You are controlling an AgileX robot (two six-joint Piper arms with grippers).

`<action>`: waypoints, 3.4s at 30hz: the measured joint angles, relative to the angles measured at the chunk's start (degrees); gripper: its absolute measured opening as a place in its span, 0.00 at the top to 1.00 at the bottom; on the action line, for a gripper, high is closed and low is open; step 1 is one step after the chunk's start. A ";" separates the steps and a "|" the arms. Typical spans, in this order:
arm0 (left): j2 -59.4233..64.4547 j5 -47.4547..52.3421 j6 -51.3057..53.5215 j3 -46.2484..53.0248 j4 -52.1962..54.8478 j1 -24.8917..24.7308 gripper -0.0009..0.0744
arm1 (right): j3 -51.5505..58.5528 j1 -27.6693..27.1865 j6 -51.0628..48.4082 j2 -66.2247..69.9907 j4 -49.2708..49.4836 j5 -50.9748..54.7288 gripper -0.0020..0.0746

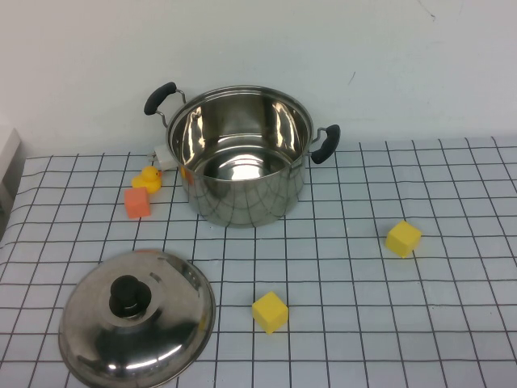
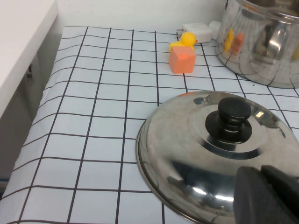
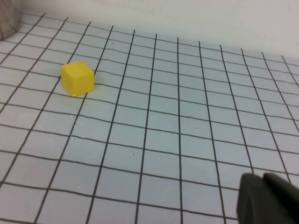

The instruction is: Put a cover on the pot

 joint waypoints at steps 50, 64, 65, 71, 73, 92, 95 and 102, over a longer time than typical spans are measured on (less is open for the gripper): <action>14.87 -31.73 12.68 -20.23 -19.59 0.00 0.99 | 0.00 0.00 0.00 0.00 0.00 0.00 0.96; 57.66 -50.56 10.65 -24.34 -14.33 0.00 0.91 | 0.00 0.00 0.00 0.00 0.00 0.00 0.96; 60.31 -51.48 9.87 -24.47 -13.20 0.00 0.87 | 0.00 0.00 0.00 0.00 0.00 0.00 0.96; 79.55 -62.74 7.65 -24.57 -6.43 0.00 0.45 | 0.00 0.00 0.86 0.00 0.00 0.00 0.96; 84.64 -65.83 7.39 -24.70 -2.64 0.00 0.39 | 0.00 0.00 0.86 0.00 0.00 0.00 0.96; 107.50 -74.59 -2.69 -25.37 9.69 -0.12 0.34 | 0.00 0.00 1.04 0.00 0.00 0.00 0.96; 108.86 -74.70 -2.69 -25.37 9.47 -0.12 0.34 | 0.00 0.00 1.04 0.00 0.00 0.00 0.96; 110.26 -76.89 -2.69 -25.37 10.35 -0.12 0.58 | 0.00 0.00 1.04 0.00 0.00 0.00 0.96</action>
